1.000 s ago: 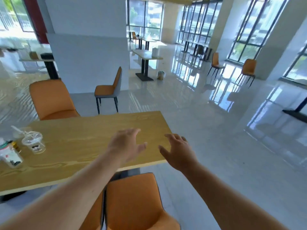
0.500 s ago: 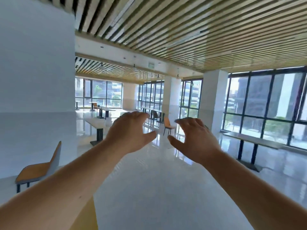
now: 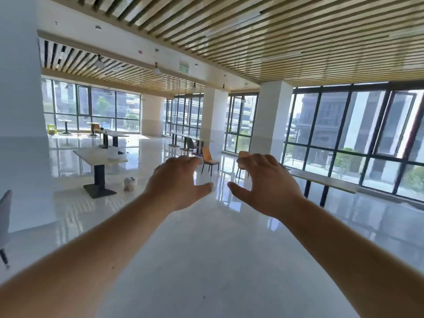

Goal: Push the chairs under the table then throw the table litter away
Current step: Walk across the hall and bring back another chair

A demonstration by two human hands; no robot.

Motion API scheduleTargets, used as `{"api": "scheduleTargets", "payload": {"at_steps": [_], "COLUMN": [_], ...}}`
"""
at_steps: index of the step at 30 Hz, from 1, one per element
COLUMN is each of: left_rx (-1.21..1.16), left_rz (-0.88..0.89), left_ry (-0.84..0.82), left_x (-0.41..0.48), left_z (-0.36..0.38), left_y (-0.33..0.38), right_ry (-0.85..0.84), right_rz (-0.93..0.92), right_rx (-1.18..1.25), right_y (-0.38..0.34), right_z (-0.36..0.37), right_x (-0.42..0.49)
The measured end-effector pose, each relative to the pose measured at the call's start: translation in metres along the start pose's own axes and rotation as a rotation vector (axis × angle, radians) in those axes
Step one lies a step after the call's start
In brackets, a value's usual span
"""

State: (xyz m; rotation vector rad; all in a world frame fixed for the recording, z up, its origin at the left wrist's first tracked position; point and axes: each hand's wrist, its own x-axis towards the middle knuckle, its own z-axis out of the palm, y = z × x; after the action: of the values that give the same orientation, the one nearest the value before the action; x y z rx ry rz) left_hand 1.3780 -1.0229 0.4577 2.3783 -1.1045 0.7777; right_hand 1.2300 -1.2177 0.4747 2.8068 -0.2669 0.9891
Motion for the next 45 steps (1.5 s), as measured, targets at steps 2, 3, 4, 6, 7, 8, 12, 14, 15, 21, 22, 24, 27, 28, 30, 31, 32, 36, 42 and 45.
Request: {"api": "scheduleTargets", "payload": {"at_steps": [2,3,4,6,7,8,12,14,15,21,22,24,27,28,30,31,32,36,42,45], "left_rx": [0.006,0.008,0.008,0.0,-0.006,-0.01,-0.016,0.008,0.023,0.109,0.135,0.202,0.27,0.285,0.306,0.324,0.346,0.397,0.345,0.376], "left_rz": [-0.007,-0.008,-0.009,-0.01,-0.006,-0.001,0.001,-0.019,-0.035,-0.237,-0.287,-0.379,-0.527,-0.57,-0.626,-0.65,-0.675,-0.789,-0.889,-0.89], "left_ry": [-0.025,-0.035,-0.04,-0.049,-0.053,-0.061,-0.088,-0.113,-0.123,-0.206,-0.225,-0.24,-0.213,-0.201,-0.184,-0.177,-0.168,-0.142,-0.14,-0.11], "left_x": [0.044,0.067,0.085,0.128,0.146,0.164,0.223,0.25,0.265,0.331,0.34,0.352,0.367,0.369,0.371,0.371,0.371,0.373,0.387,0.416], "left_z": [0.032,0.046,0.058,0.085,0.099,0.114,0.18,0.212,0.23,0.307,0.314,0.321,0.325,0.325,0.326,0.329,0.331,0.345,0.353,0.342], "left_y": [-0.02,-0.03,-0.037,-0.053,-0.059,-0.066,-0.1,-0.126,-0.142,-0.262,-0.286,-0.334,-0.413,-0.439,-0.487,-0.515,-0.544,-0.663,-0.834,-0.91], "right_ry": [-0.029,-0.04,-0.046,-0.052,-0.055,-0.057,-0.059,-0.073,-0.083,-0.155,-0.178,-0.196,-0.211,-0.216,-0.228,-0.233,-0.238,-0.245,-0.303,-0.235], "right_rz": [0.013,0.014,0.014,0.025,0.032,0.036,0.02,-0.003,-0.021,-0.198,-0.231,-0.308,-0.429,-0.47,-0.542,-0.578,-0.615,-0.735,-0.837,-0.853], "right_rx": [-0.026,-0.042,-0.054,-0.052,-0.044,-0.038,0.008,0.035,0.052,0.213,0.245,0.286,0.364,0.392,0.44,0.465,0.482,0.495,0.495,0.521], "right_y": [0.02,0.03,0.038,0.058,0.067,0.075,0.102,0.11,0.113,0.101,0.091,0.066,0.008,-0.016,-0.063,-0.088,-0.113,-0.209,-0.33,-0.379], "right_z": [0.026,0.039,0.051,0.08,0.097,0.116,0.2,0.247,0.274,0.429,0.452,0.494,0.554,0.572,0.604,0.623,0.643,0.72,0.797,0.815], "right_x": [0.038,0.057,0.072,0.106,0.121,0.137,0.197,0.232,0.253,0.397,0.425,0.477,0.551,0.572,0.606,0.623,0.639,0.702,0.82,0.893]}}
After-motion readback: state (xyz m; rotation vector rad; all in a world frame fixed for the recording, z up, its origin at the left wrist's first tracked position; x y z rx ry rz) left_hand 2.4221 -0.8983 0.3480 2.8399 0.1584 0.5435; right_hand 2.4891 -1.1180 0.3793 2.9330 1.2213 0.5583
